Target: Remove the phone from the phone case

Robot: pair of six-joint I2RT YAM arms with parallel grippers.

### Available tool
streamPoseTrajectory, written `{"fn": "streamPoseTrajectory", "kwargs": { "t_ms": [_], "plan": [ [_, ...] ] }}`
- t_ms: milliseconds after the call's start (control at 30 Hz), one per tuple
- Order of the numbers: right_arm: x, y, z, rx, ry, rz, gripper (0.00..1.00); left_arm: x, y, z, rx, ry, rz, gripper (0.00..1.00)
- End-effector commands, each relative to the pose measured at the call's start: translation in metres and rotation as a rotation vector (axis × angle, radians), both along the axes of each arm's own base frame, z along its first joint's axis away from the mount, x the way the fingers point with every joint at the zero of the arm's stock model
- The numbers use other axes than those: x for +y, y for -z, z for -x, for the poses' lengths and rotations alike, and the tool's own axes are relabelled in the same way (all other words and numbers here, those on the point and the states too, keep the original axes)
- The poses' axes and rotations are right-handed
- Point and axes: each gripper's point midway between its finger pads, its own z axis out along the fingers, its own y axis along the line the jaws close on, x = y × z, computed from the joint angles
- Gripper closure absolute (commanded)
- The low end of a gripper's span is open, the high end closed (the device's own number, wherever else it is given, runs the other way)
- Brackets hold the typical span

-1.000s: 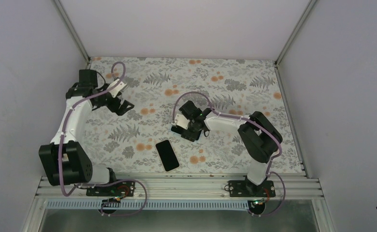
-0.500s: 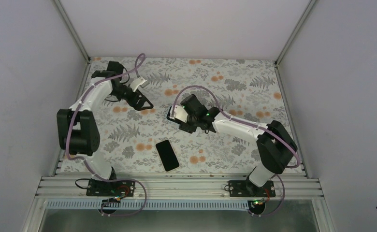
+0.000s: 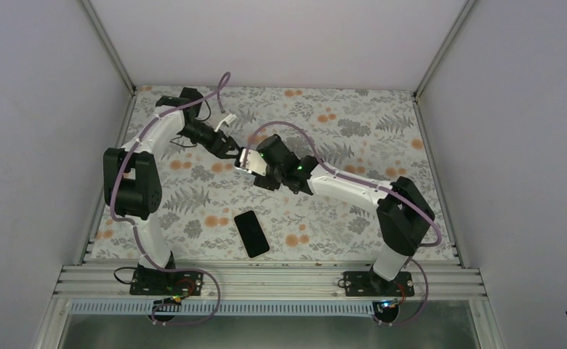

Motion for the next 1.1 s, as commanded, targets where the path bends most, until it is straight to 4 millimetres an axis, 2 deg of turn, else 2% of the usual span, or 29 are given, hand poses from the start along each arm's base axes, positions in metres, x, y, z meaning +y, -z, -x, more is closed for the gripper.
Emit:
{"fn": "streamPoseTrajectory", "kwargs": {
  "t_ms": [0, 100, 233, 433, 500, 600, 633, 800, 900, 933, 967, 1067],
  "plan": [
    [0.018, -0.023, -0.017, -0.101, 0.012, -0.050, 0.47, -0.008, 0.000, 0.010, 0.062, 0.008, 0.035, 0.12],
    [0.023, -0.028, -0.018, -0.121, 0.003, -0.061, 0.47, -0.008, 0.002, 0.012, 0.074, 0.012, 0.033, 0.19],
    [0.028, -0.035, -0.023, -0.161, 0.016, -0.059, 0.47, -0.012, -0.002, 0.016, 0.110, 0.033, 0.071, 0.34],
    [0.033, -0.044, -0.025, -0.183, 0.015, -0.066, 0.47, -0.012, 0.008, 0.017, 0.145, 0.034, 0.059, 0.36],
    [0.034, -0.044, -0.026, -0.184, 0.013, -0.064, 0.48, -0.013, 0.006, 0.018, 0.150, 0.039, 0.072, 0.45],
    [0.037, -0.043, -0.026, -0.185, 0.009, -0.058, 0.47, -0.016, -0.001, 0.020, 0.148, 0.055, 0.102, 0.69],
    [0.037, -0.043, -0.026, -0.185, 0.008, -0.058, 0.47, -0.017, -0.003, 0.020, 0.144, 0.059, 0.110, 0.72],
    [0.042, -0.041, -0.023, -0.181, -0.004, -0.053, 0.47, -0.020, -0.012, 0.022, 0.146, 0.073, 0.151, 0.75],
    [0.043, -0.041, -0.023, -0.180, -0.005, -0.053, 0.46, -0.021, -0.013, 0.024, 0.150, 0.083, 0.162, 0.91],
    [0.042, -0.041, -0.023, -0.177, -0.006, -0.052, 0.44, -0.021, -0.013, 0.025, 0.152, 0.086, 0.161, 0.97],
    [0.042, -0.040, -0.021, -0.170, -0.010, -0.050, 0.39, -0.020, -0.012, 0.026, 0.148, 0.090, 0.159, 0.98],
    [0.041, -0.031, -0.008, -0.082, -0.057, -0.032, 0.02, -0.018, -0.014, 0.028, 0.121, 0.104, 0.146, 0.98]
  ]
}}
